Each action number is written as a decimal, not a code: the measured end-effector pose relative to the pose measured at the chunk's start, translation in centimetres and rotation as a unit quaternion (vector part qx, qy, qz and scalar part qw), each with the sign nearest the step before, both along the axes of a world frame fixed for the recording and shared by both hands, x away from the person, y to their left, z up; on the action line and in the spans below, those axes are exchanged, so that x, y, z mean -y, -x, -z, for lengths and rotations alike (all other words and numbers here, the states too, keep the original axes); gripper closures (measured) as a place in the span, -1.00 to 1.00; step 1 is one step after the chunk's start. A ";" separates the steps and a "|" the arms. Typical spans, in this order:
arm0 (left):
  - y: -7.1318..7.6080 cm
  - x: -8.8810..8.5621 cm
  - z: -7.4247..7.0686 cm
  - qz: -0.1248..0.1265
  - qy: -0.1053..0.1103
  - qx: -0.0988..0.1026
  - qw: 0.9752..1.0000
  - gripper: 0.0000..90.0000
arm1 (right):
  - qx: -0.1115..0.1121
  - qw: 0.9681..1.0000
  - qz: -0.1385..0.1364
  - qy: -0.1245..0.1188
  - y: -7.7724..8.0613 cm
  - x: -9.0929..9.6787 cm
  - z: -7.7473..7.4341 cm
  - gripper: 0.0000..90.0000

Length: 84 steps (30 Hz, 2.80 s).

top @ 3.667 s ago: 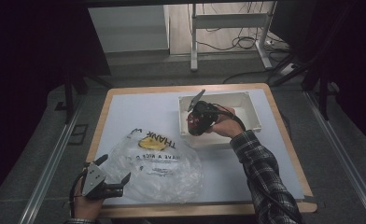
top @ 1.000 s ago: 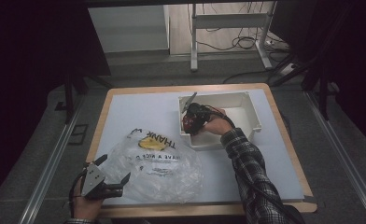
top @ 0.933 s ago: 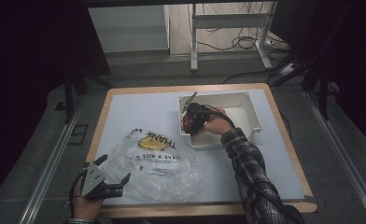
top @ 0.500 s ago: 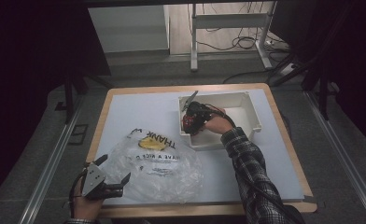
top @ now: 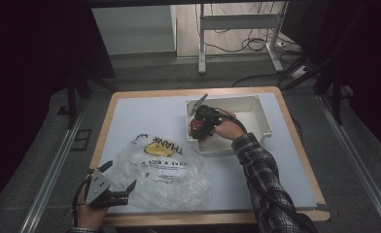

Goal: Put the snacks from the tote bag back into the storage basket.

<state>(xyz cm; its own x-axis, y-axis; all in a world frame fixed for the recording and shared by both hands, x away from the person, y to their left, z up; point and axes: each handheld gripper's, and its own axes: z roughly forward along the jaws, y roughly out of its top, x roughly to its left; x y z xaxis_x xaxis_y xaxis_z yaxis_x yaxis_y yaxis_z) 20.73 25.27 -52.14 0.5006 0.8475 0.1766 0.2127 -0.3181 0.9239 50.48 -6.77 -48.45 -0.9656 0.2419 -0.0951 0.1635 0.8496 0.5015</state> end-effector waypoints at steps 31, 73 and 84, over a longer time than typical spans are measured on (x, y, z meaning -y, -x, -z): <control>0.0 0.1 0.0 0.001 -0.003 -0.001 1.000 -1.00 | 0.012 0.998 0.024 -0.058 1.5 1.6 -1.8 -0.82; 0.0 0.3 0.1 0.003 -0.008 -0.002 1.000 -1.00 | 0.040 0.990 0.040 -0.129 4.3 4.7 -1.9 -0.82; 0.0 0.3 0.1 0.003 -0.007 -0.002 1.000 -1.00 | 0.042 0.988 0.043 -0.144 5.1 5.3 -2.2 -0.82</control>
